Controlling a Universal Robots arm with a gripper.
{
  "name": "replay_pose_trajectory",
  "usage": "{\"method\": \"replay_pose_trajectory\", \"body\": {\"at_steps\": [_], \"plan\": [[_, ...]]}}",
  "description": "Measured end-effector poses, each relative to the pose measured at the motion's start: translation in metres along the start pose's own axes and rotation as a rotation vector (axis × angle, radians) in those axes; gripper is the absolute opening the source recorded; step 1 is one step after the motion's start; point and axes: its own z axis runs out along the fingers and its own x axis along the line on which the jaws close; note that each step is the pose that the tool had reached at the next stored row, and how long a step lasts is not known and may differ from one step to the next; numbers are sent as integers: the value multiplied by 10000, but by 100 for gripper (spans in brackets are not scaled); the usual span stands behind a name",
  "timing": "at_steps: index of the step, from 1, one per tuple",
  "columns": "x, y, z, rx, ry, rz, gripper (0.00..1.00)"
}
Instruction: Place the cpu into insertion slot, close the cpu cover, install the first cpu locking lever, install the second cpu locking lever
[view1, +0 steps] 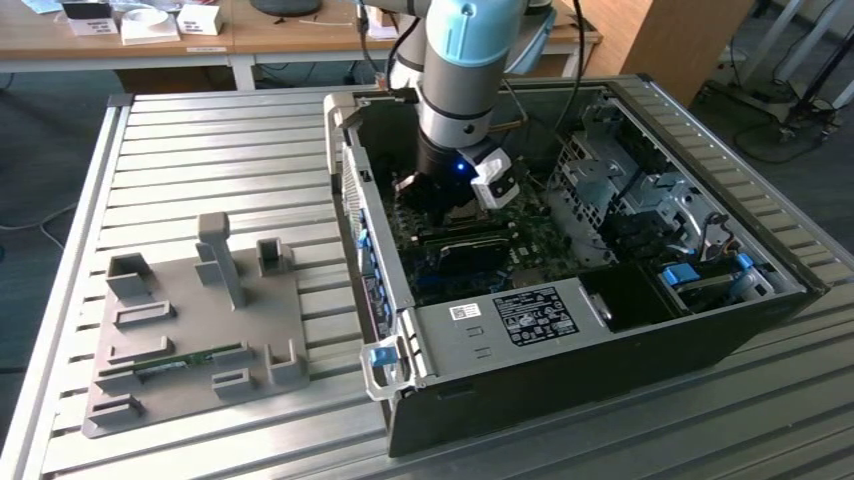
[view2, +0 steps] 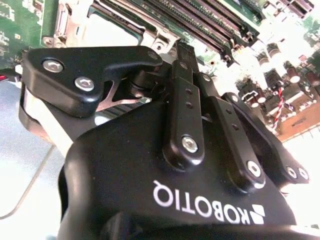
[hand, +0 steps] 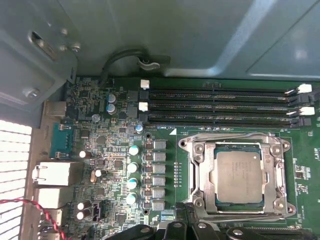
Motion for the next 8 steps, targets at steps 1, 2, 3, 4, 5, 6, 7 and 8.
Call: {"method": "replay_pose_trajectory", "body": {"at_steps": [1, 2, 3, 4, 5, 6, 7, 8], "plan": [[-1, 3, -18, 0, 1, 0, 11], [-3, 5, -36, 1, 1, 0, 11], [-4, 8, -53, 0, 1, 0, 11], [-5, 11, -70, 1, 1, 0, 11], [-6, 13, -89, 0, 2, 0, 11], [-7, 16, -106, 1, 2, 0, 11], [-8, 18, -120, 1, 2, 0, 11], [-9, 19, -129, 0, 2, 0, 11]]}}
